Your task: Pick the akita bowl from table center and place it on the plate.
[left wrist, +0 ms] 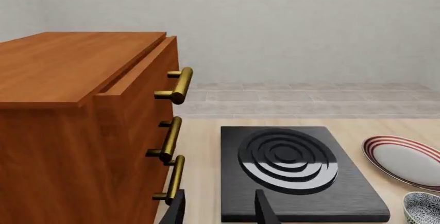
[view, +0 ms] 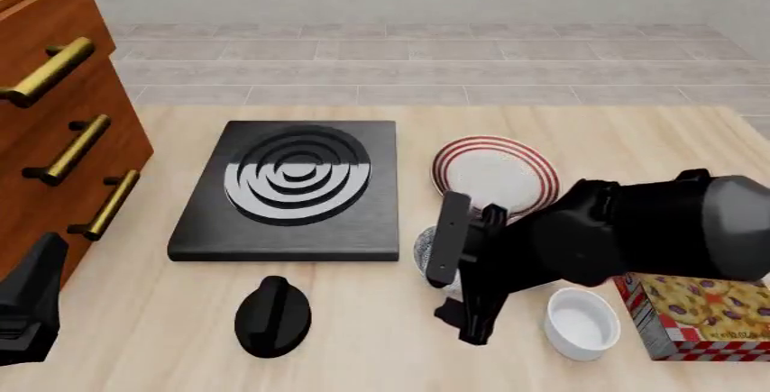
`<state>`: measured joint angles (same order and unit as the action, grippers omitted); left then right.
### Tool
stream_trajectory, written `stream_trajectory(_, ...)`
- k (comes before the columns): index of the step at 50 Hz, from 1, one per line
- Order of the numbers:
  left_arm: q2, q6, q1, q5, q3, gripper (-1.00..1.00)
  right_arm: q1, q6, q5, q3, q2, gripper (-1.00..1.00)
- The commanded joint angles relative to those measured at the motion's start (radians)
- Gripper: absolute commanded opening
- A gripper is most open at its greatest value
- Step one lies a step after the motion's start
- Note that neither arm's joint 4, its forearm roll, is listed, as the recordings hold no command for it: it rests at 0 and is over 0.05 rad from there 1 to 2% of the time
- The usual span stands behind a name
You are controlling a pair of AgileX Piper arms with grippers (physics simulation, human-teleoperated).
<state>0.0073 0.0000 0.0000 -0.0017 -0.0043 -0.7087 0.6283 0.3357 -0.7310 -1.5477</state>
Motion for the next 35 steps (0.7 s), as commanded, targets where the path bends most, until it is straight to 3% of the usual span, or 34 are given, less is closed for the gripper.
stream_trajectory(1, 0.0, 0.0, 0.0, 0.0, 0.0, 1.0, 0.003, 0.001, -0.023, -0.003, -0.049, 1.0)
stream_trajectory(18, 0.0, 0.0, 0.0, 0.0, 0.0, 1.0, 0.064, 0.064, -0.095, 0.023, -0.129, 1.0)
stream_trajectory(35, 0.0, 0.0, 0.0, 0.0, 0.0, 1.0, 0.056, 0.04, -0.129, 0.034, -0.168, 1.0)
